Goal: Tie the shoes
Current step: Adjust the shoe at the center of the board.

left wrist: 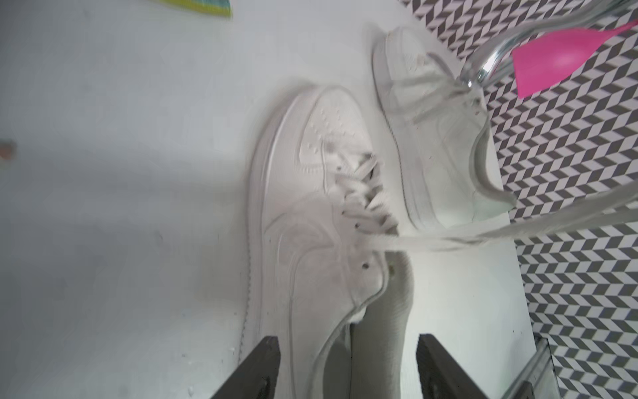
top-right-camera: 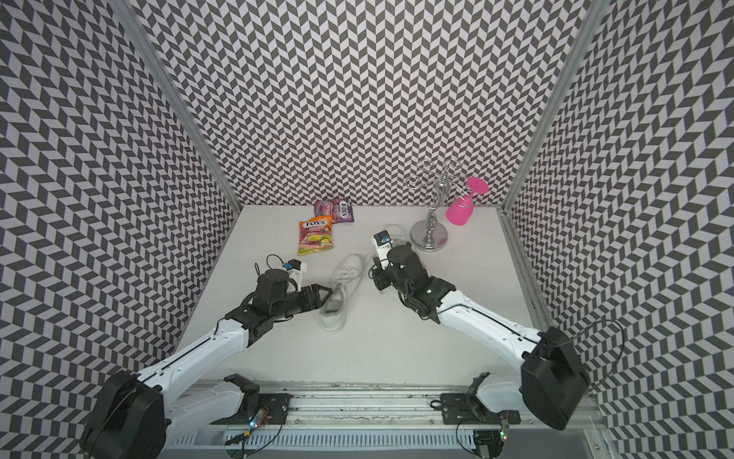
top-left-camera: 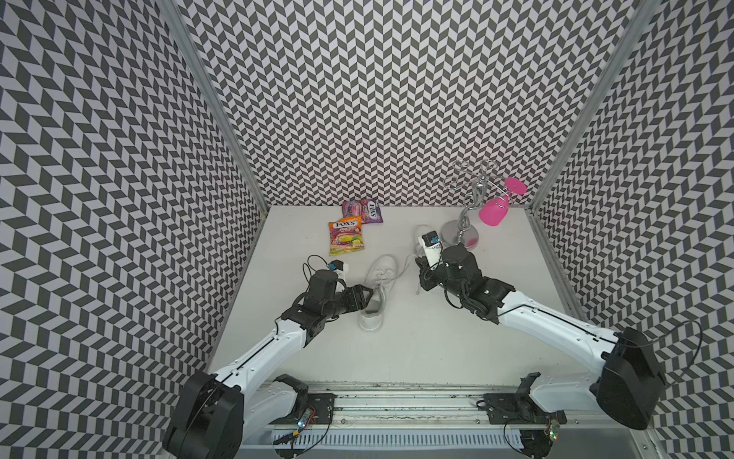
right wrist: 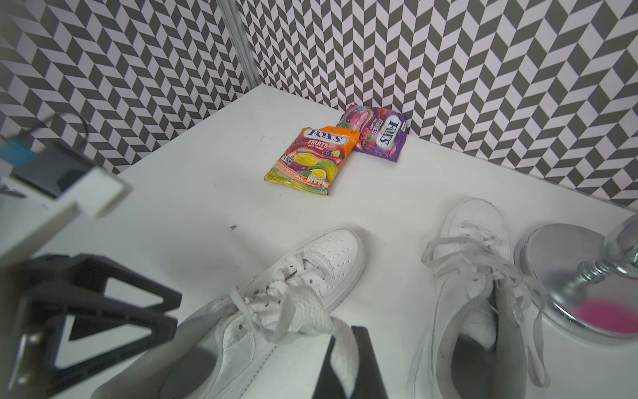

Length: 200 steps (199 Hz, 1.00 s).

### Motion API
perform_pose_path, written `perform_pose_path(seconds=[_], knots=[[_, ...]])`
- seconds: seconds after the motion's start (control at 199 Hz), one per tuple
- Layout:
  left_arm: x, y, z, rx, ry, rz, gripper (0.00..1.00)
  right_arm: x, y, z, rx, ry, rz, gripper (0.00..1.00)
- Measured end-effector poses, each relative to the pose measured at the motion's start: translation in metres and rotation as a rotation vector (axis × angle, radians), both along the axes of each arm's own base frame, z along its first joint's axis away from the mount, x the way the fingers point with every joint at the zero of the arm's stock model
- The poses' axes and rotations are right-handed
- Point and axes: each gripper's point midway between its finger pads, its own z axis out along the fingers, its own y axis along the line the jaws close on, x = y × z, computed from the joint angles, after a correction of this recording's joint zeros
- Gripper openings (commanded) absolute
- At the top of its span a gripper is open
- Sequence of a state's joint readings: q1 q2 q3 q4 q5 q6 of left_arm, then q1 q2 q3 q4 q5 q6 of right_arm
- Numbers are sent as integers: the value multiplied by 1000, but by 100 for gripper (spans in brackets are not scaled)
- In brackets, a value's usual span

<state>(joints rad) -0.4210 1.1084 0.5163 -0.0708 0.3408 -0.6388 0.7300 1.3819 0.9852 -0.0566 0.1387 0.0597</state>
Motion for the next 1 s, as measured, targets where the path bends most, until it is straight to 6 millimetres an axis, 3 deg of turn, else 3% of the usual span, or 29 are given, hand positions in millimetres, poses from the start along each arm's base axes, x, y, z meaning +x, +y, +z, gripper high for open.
perform_pose_path(seconds=[0.206, 0.362, 0.462, 0.578, 0.729, 0.889, 1.005], knots=[[-13, -19, -1, -69, 2, -71, 66, 41, 13, -4, -46, 1, -38, 0], [-21, -33, 2, -119, 2, -119, 66, 59, 13, -27, -91, 37, -64, 1], [-20, -33, 4, -119, -5, -116, 66, 60, 10, -44, -124, 73, -70, 10], [-15, -24, 7, -91, -29, -79, 67, 59, 4, -52, -136, 91, -77, 27], [4, -15, 45, -43, -150, -39, 66, 56, -15, -64, -147, 138, -107, 51], [32, -25, 100, 11, -306, -62, 62, 52, -40, -59, -136, 176, -145, 62], [46, -48, 106, 97, -342, -135, 55, 45, -51, -39, -88, 162, -150, 66]])
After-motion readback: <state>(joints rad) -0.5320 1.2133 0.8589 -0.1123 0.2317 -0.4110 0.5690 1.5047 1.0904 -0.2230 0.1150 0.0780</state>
